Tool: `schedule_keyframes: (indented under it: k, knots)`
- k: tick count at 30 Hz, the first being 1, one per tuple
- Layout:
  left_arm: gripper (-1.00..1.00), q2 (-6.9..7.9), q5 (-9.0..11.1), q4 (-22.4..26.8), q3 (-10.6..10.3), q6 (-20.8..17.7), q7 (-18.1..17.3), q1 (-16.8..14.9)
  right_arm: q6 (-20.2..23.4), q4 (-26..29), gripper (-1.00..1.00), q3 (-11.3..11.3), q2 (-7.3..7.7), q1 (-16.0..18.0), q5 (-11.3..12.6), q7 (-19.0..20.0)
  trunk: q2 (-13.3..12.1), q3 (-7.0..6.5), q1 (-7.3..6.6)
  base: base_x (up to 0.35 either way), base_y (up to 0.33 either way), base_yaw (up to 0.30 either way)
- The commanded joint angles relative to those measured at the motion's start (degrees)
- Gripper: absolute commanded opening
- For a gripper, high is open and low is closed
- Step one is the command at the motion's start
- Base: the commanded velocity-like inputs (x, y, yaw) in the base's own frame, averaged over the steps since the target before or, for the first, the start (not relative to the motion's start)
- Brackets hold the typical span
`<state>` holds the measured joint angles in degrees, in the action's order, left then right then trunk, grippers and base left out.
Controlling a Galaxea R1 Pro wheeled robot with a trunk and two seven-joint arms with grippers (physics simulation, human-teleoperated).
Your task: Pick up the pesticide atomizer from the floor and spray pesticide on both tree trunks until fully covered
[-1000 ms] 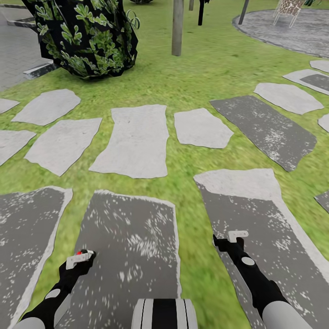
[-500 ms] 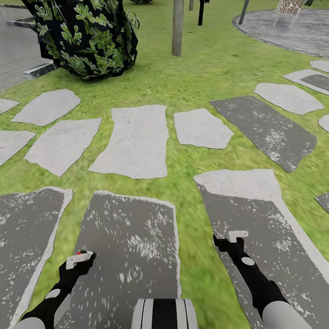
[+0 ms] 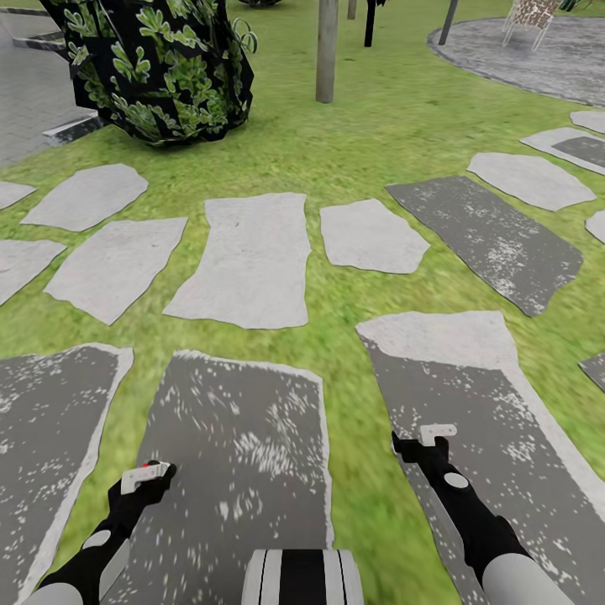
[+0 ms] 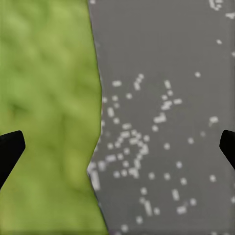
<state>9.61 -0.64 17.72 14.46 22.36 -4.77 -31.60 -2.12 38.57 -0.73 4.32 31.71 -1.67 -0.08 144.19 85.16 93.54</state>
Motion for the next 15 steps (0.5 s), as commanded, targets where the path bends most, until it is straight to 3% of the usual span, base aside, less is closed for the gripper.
schedule_keyframes:
  k: [1,11,12,15]
  knots:
    - [1.00,-0.03,-0.07,0.01,0.48,0.14,-0.50,-0.04,-0.17,-0.03,1.00,-0.06,-0.01,0.02,-0.17,-0.01,0.01,0.03,-0.01,0.000,0.000,0.000]
    - [1.00,-0.03,-0.06,0.21,0.54,0.14,-0.50,-0.04,-0.17,-0.07,1.00,-0.06,-0.01,0.02,-0.17,-0.01,0.01,0.03,-0.01,0.000,0.000,0.000]
    - [-1.00,-0.03,-0.06,0.21,0.55,0.14,-0.50,-0.04,-0.17,-0.07,1.00,-0.06,-0.01,0.02,-0.17,-0.01,0.01,0.03,-0.01,0.000,0.000,0.000]
    - [-1.00,-0.03,-0.06,0.21,0.57,0.14,-0.50,-0.04,-0.17,-0.07,1.00,-0.06,-0.01,0.02,-0.17,-0.01,0.01,0.03,-0.01,0.000,0.000,0.000]
